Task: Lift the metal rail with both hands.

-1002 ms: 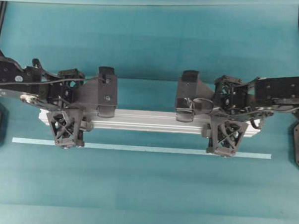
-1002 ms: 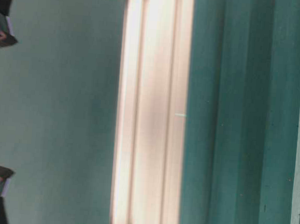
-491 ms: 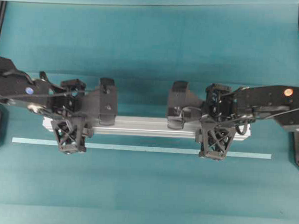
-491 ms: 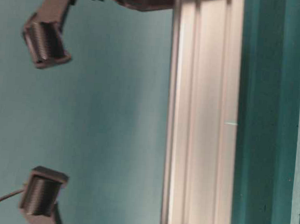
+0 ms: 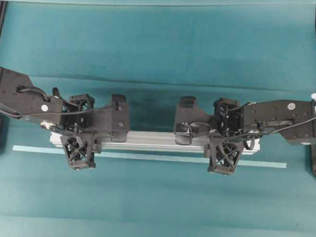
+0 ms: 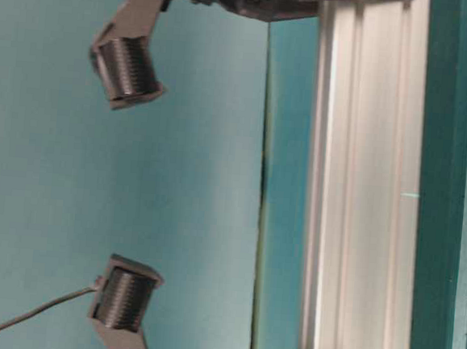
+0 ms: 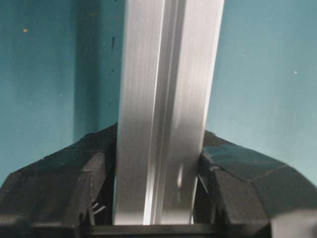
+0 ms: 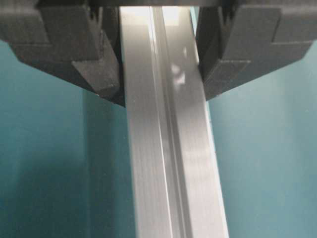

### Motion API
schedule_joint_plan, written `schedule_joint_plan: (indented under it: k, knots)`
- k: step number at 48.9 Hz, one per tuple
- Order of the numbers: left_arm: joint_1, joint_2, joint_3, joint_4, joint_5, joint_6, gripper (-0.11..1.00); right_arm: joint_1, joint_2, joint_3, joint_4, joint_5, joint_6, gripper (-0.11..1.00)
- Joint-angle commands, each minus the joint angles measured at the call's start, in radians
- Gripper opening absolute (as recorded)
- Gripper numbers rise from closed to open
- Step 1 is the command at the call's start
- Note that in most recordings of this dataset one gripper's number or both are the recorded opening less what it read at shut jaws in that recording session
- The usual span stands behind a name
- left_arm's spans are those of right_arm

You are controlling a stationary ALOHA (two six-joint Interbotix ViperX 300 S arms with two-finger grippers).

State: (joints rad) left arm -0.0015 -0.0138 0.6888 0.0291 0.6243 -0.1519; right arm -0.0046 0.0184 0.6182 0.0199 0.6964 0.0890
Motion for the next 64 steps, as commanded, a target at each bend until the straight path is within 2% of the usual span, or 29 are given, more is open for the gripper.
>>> schedule_joint_plan:
  k: [1,25,64]
  knots:
    - [0.000,0.006,-0.005,-0.003,-0.012,-0.018,0.36,0.011,0.008,0.000,0.012,-0.020,0.009,0.38]
    - [0.012,0.029,0.035,-0.003,-0.066,-0.009,0.36,0.012,0.052,0.023,0.025,-0.086,0.008,0.38]
    - [0.011,0.051,0.015,-0.003,-0.127,0.002,0.36,0.011,0.051,0.031,0.025,-0.074,0.008,0.38]
